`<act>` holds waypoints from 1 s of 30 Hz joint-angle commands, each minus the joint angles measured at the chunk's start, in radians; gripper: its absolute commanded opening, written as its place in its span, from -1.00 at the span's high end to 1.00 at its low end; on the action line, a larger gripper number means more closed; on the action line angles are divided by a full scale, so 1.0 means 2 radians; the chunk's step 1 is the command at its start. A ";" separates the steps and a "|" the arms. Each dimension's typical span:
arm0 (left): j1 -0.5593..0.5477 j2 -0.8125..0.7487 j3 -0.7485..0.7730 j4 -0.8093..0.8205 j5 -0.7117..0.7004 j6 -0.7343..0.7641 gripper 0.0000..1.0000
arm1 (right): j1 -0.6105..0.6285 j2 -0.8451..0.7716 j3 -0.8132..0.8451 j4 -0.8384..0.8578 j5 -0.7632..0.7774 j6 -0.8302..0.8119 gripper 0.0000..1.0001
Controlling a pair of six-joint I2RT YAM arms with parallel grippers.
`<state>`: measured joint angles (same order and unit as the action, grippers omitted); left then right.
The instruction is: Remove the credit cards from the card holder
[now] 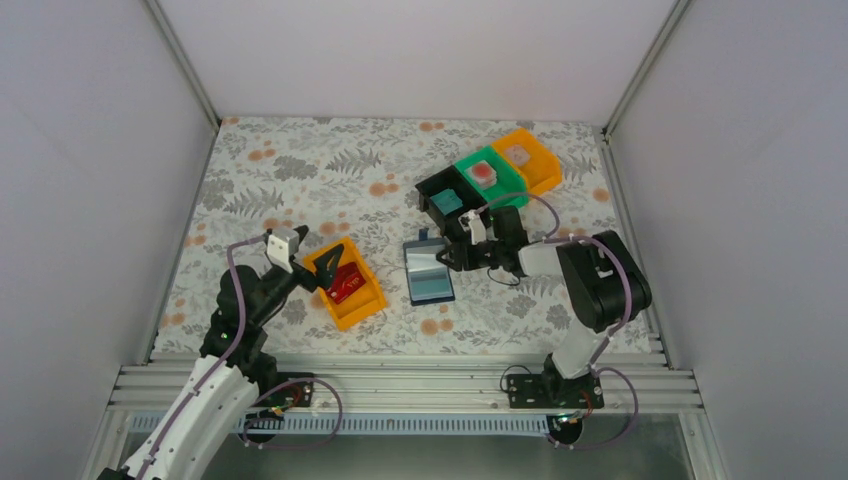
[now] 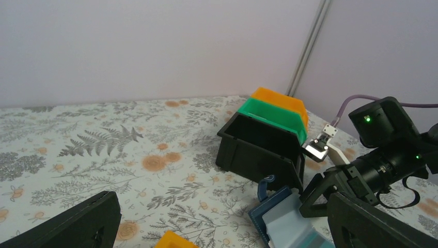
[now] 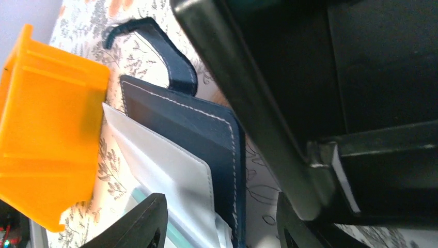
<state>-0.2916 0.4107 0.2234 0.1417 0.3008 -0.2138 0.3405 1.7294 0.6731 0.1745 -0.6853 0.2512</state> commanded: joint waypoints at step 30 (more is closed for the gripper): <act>0.002 0.001 -0.010 0.065 0.098 -0.015 -1.00 | 0.022 -0.216 0.068 -0.111 -0.025 -0.029 0.92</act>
<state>-0.2916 0.4191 0.2211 0.1848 0.3878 -0.2214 0.3756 1.4239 0.7467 0.0174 -0.8097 0.1741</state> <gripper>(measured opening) 0.998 0.053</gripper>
